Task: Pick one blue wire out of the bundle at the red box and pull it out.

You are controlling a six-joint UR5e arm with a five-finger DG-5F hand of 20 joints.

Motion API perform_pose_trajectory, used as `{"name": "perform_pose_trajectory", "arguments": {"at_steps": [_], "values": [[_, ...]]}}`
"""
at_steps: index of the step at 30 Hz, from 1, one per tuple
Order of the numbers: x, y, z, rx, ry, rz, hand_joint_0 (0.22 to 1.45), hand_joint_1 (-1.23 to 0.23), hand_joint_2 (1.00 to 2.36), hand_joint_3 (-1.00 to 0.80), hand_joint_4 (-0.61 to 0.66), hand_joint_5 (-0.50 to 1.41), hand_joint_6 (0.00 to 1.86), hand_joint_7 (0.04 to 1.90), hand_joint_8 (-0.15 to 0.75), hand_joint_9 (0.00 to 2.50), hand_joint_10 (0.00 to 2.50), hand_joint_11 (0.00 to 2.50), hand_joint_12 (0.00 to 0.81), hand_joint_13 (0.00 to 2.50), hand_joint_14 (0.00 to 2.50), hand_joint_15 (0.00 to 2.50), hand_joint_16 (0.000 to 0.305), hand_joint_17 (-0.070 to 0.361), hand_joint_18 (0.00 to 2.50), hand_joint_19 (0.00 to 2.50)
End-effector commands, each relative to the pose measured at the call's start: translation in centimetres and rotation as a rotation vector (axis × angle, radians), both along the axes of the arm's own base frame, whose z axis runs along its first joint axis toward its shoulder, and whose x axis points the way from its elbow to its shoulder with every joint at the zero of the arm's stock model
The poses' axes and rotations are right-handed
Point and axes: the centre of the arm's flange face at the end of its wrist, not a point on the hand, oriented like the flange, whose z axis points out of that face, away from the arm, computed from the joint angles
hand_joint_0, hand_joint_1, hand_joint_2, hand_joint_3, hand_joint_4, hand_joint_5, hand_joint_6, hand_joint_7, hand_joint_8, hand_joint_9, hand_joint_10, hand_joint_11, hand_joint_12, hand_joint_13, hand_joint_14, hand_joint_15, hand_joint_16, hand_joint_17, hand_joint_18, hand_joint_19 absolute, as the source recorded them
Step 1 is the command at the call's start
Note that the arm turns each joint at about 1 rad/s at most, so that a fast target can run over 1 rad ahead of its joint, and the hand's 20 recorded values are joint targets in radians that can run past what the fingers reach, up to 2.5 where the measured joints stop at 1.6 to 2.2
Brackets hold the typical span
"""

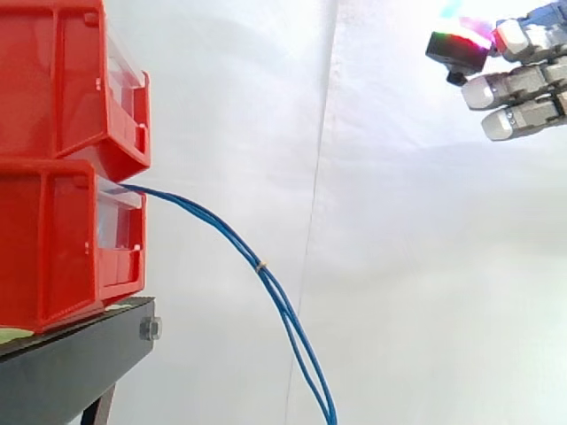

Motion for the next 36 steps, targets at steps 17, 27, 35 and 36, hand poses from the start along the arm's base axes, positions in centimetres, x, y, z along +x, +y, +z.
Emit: {"name": "perform_pose_trajectory", "arguments": {"at_steps": [17,27,35,36], "values": [[4.6,0.5,-6.1,0.003,-0.047,-0.056,0.47,-0.52,1.00,-0.50,0.37,-0.18,0.50,0.74,0.367,0.78,0.01,0.39,0.462,0.52,0.00,0.19,0.073,0.164,0.31,0.17],[5.6,0.7,-8.5,-0.040,-0.029,-0.128,0.48,-0.60,1.00,-0.50,0.36,-0.17,0.50,0.76,0.361,0.77,0.01,0.36,0.455,0.53,0.01,0.20,0.071,0.161,0.34,0.17],[6.9,0.8,-12.2,-0.084,0.009,-0.169,0.50,-0.72,1.00,-0.50,0.33,-0.16,0.50,0.75,0.353,0.75,0.01,0.37,0.448,0.55,0.01,0.20,0.068,0.154,0.40,0.19],[7.3,1.0,-13.0,-0.084,0.003,-0.166,0.51,-0.75,1.00,-0.50,0.32,-0.16,0.50,0.76,0.345,0.75,0.01,0.37,0.445,0.55,0.01,0.20,0.068,0.152,0.40,0.19]]}}
